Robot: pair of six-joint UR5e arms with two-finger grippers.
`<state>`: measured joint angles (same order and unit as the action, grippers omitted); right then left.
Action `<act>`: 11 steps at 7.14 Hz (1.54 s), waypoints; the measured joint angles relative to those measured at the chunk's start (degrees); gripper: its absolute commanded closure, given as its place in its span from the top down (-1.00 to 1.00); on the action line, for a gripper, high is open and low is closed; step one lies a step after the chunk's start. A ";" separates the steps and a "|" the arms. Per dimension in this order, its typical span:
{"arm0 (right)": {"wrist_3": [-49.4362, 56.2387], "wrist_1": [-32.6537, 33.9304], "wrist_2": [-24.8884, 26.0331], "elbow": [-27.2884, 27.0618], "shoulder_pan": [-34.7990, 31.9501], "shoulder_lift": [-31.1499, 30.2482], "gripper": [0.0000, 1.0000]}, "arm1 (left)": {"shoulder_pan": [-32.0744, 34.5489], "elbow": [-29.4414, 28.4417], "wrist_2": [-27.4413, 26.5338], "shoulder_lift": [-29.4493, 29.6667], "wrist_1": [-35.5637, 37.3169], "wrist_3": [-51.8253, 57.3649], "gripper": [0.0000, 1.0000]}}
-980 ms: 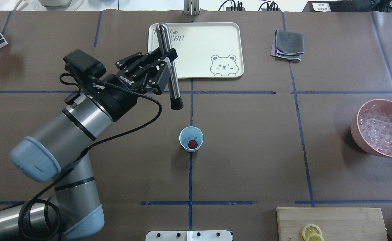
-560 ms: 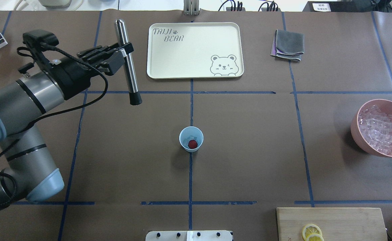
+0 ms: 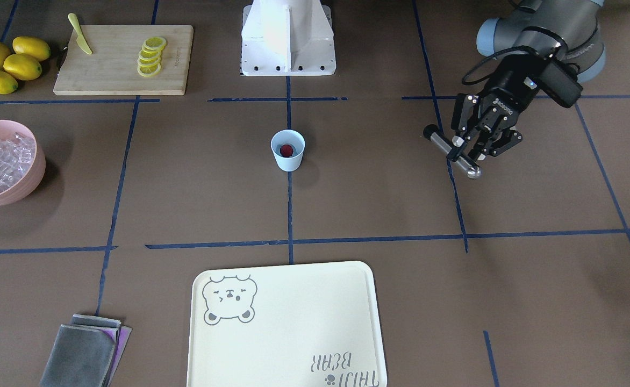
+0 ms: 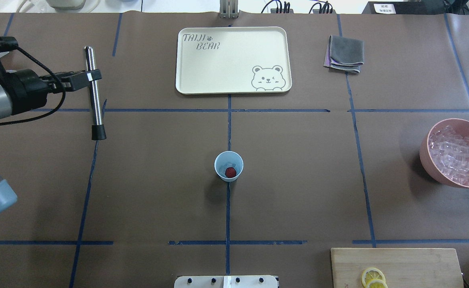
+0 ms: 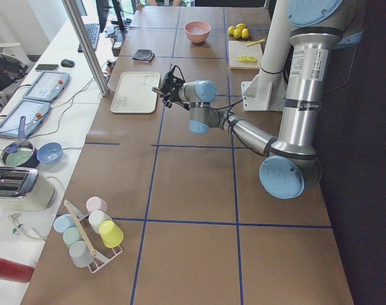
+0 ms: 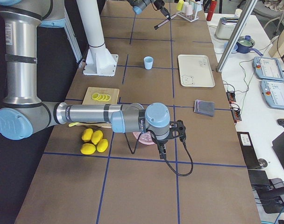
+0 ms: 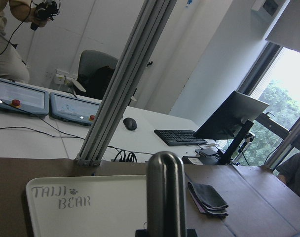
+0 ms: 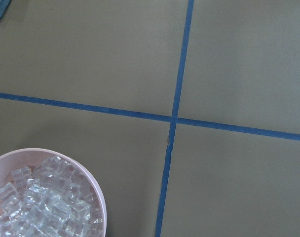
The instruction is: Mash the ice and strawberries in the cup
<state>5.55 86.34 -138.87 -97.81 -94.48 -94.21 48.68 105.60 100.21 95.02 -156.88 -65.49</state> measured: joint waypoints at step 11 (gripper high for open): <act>0.07 0.06 0.26 0.71 0.00 -0.35 0.98 | 15.65 -9.00 17.55 -13.26 31.13 28.60 -1.00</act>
<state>5.62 86.40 -138.61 -97.10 -94.48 -94.57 64.33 96.60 117.76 81.77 -125.75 -36.89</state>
